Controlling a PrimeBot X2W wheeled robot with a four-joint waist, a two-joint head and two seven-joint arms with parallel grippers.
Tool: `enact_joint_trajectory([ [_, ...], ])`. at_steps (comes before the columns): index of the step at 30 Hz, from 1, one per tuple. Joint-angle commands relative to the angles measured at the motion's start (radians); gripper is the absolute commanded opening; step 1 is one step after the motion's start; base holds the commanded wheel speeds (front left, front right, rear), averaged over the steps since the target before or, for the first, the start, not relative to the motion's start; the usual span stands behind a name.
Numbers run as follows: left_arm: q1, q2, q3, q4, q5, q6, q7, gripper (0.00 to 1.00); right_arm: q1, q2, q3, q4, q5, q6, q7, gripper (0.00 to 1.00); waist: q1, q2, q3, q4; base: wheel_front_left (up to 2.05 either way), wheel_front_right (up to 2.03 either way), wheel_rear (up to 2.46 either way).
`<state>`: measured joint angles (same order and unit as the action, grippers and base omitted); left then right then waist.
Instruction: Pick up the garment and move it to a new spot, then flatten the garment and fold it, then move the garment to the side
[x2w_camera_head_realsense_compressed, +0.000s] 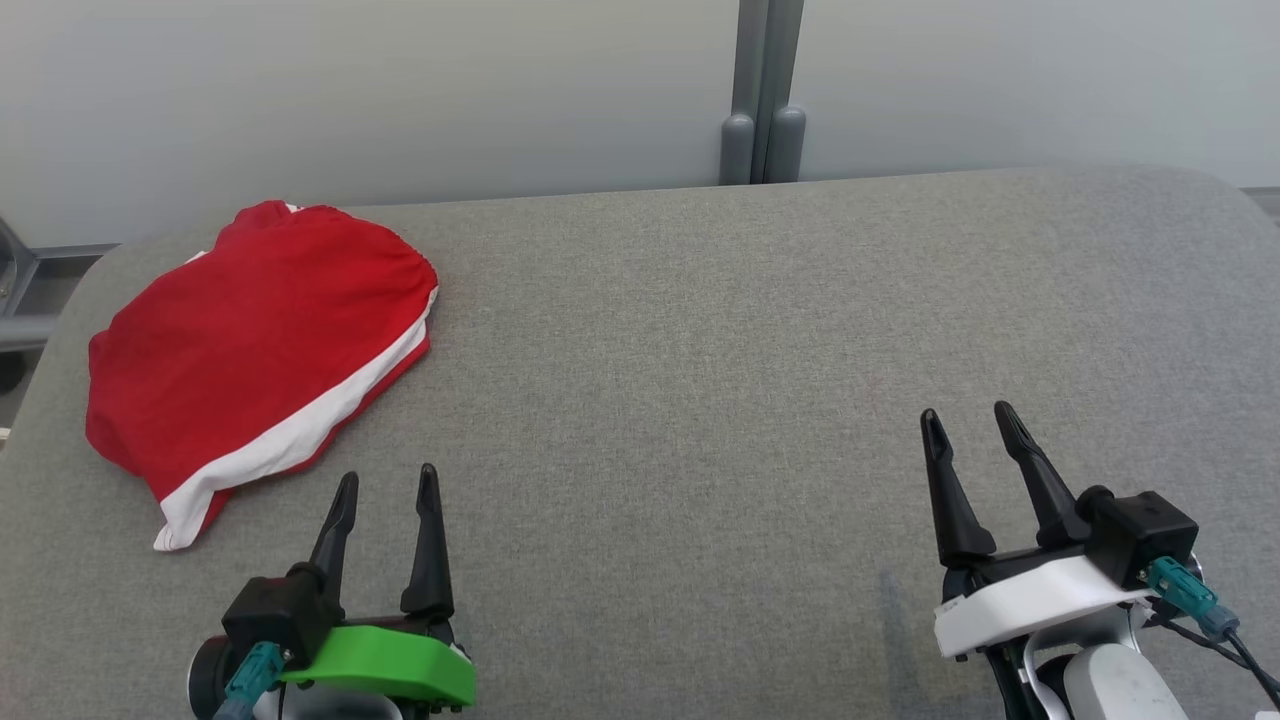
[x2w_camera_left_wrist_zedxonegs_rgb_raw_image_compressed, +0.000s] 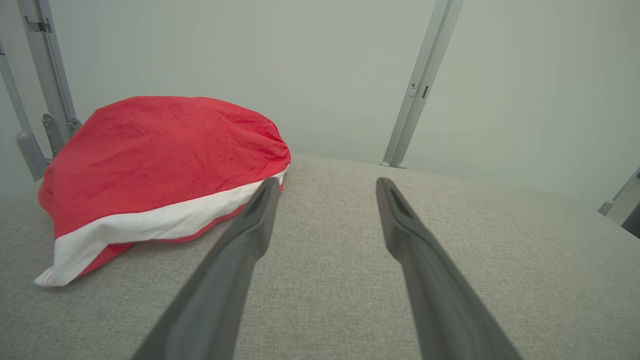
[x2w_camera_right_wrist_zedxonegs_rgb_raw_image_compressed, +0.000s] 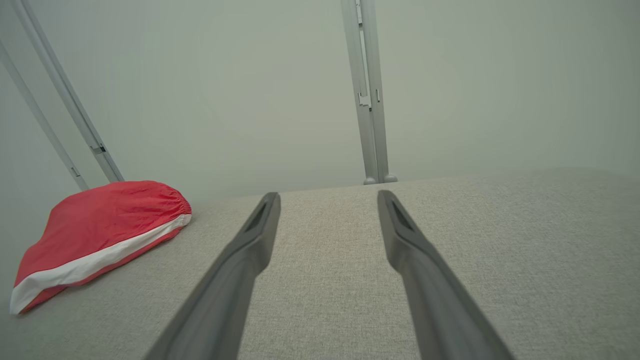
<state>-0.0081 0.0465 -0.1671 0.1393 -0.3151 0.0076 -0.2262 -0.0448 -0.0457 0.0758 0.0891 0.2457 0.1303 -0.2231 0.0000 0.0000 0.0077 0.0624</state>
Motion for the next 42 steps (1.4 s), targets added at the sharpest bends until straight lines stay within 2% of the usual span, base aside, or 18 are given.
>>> enact_joint_trajectory([
  [1,0.009,0.006,-0.002,-0.005,0.015,0.003,-0.009,1.00,-0.008,-0.006,0.002,-0.002,-0.018,0.001,-0.011,1.00,0.0000,0.0000,0.000,0.000,0.00,0.00,0.00],
  [20,0.019,0.007,-0.011,0.010,0.075,0.005,-0.043,1.00,-0.001,-0.007,0.009,-0.018,-0.142,0.001,-0.044,1.00,0.0000,0.0000,0.000,0.005,0.00,0.00,0.00],
  [42,0.010,0.006,-0.004,0.018,0.042,0.008,-0.038,1.00,-0.010,-0.007,-0.007,0.008,-0.104,0.001,-0.043,1.00,0.0000,0.0000,-0.001,0.003,0.00,0.00,0.00],
])
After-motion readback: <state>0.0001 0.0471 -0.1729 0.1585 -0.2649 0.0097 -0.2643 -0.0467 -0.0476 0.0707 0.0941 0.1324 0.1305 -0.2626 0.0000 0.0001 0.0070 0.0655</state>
